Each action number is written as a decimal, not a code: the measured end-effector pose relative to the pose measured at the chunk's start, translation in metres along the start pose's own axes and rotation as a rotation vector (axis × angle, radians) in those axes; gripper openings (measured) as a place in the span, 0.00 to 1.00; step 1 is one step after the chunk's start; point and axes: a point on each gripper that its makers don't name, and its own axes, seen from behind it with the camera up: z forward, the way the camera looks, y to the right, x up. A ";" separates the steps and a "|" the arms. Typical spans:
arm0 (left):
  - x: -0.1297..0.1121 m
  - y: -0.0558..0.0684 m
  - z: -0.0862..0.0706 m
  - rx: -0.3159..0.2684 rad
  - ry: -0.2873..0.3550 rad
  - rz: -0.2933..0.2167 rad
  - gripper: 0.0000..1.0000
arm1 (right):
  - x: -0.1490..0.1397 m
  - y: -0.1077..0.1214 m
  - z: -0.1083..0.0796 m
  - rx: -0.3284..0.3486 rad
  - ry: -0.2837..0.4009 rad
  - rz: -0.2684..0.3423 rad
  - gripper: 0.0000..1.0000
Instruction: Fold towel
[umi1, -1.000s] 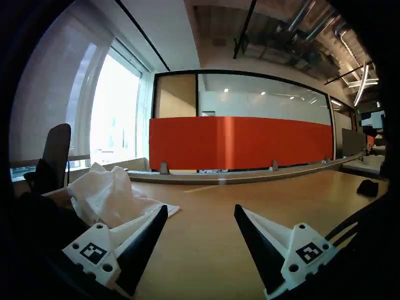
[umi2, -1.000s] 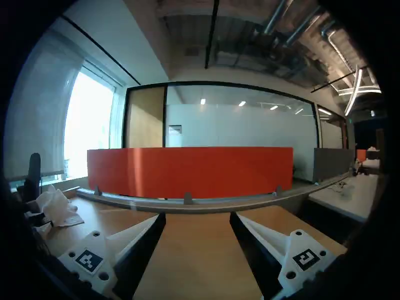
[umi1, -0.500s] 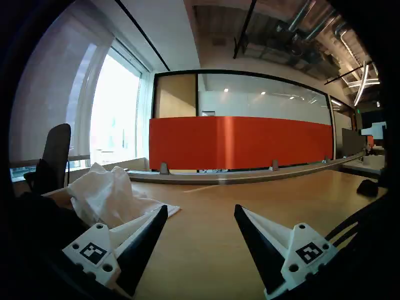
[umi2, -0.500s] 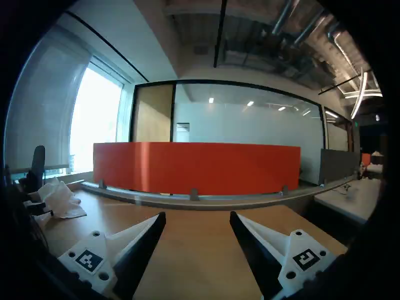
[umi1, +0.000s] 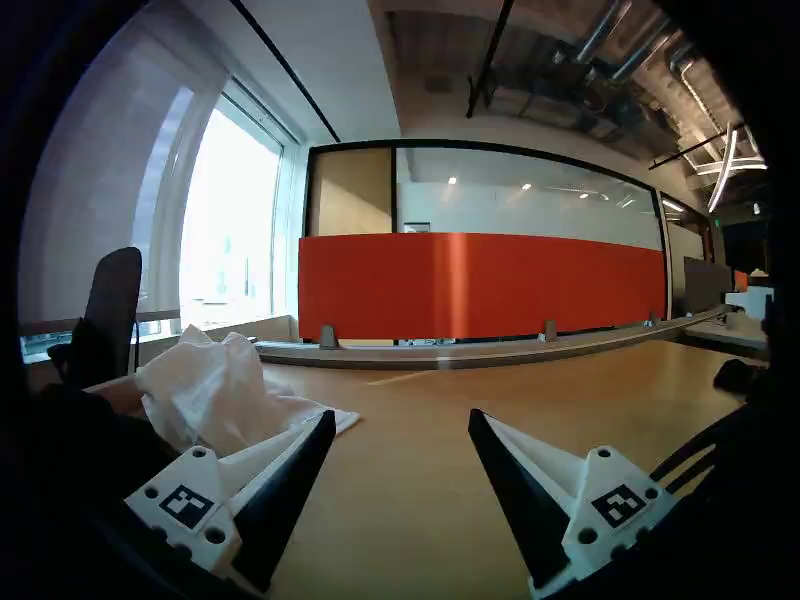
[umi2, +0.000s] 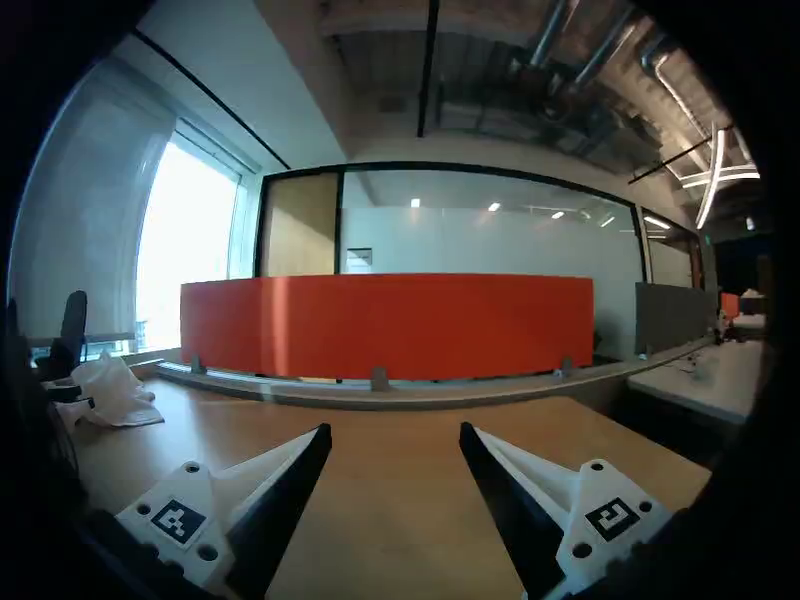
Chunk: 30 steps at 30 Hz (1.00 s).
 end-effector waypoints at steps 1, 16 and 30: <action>0.000 0.000 0.000 0.000 0.000 0.000 0.99 | -0.004 0.003 0.001 -0.002 -0.001 0.003 0.99; 0.000 0.000 0.000 0.000 0.000 0.000 0.99 | -0.046 0.023 -0.001 -0.017 -0.024 0.044 0.99; 0.000 0.000 0.000 0.000 0.000 0.000 0.99 | -0.061 0.026 -0.002 -0.020 -0.013 0.032 1.00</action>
